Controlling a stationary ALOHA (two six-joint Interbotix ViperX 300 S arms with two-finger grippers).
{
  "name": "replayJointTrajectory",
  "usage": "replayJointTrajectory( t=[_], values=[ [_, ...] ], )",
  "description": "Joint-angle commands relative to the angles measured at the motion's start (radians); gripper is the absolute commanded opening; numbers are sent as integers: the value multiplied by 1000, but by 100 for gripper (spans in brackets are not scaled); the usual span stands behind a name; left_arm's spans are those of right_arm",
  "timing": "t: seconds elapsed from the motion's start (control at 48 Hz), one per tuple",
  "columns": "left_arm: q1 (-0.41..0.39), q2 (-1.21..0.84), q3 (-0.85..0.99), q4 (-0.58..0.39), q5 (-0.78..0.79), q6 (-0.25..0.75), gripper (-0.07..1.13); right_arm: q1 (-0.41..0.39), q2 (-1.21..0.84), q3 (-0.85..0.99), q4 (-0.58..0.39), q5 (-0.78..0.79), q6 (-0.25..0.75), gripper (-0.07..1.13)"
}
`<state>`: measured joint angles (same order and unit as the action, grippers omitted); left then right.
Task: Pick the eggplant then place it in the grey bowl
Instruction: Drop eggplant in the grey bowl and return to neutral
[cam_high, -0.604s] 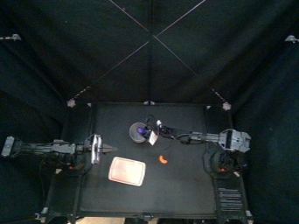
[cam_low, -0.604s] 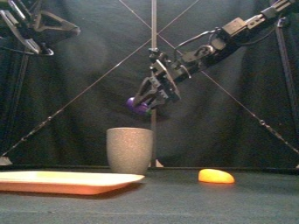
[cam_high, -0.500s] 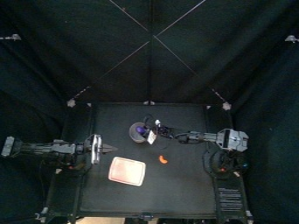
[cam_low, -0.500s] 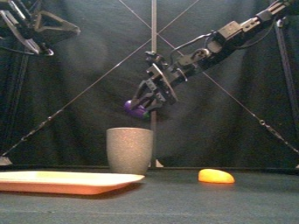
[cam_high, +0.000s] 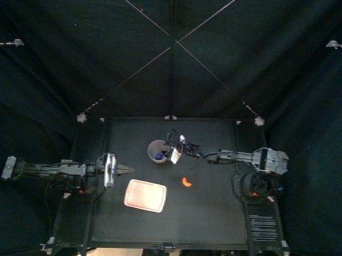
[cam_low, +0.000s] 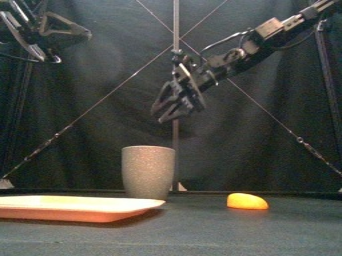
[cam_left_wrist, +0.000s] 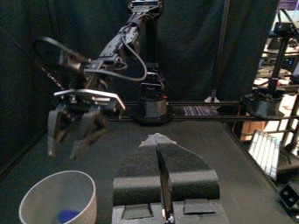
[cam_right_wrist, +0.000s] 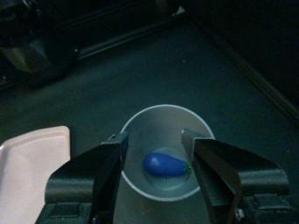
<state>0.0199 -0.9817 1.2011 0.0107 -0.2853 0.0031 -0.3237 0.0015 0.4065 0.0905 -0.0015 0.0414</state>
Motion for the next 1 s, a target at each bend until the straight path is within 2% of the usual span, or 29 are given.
replayJointTrajectory(
  t=[0.021,0.396,0.625,0.792,1.0],
  values=[
    [3,2,-14,2,-5,0,-3,12,-150,51,-3,-18,-3,88],
    [14,-3,-11,2,-6,0,-3,183,-630,440,-35,-143,-3,88],
    [18,-5,-6,2,-6,0,-3,261,-908,626,-41,-147,0,88],
    [20,-5,-6,2,-5,0,-3,308,-1042,718,-41,-133,-2,88],
    [20,-5,-6,2,-6,2,-3,324,-1091,761,-41,-66,0,88]
  ],
)
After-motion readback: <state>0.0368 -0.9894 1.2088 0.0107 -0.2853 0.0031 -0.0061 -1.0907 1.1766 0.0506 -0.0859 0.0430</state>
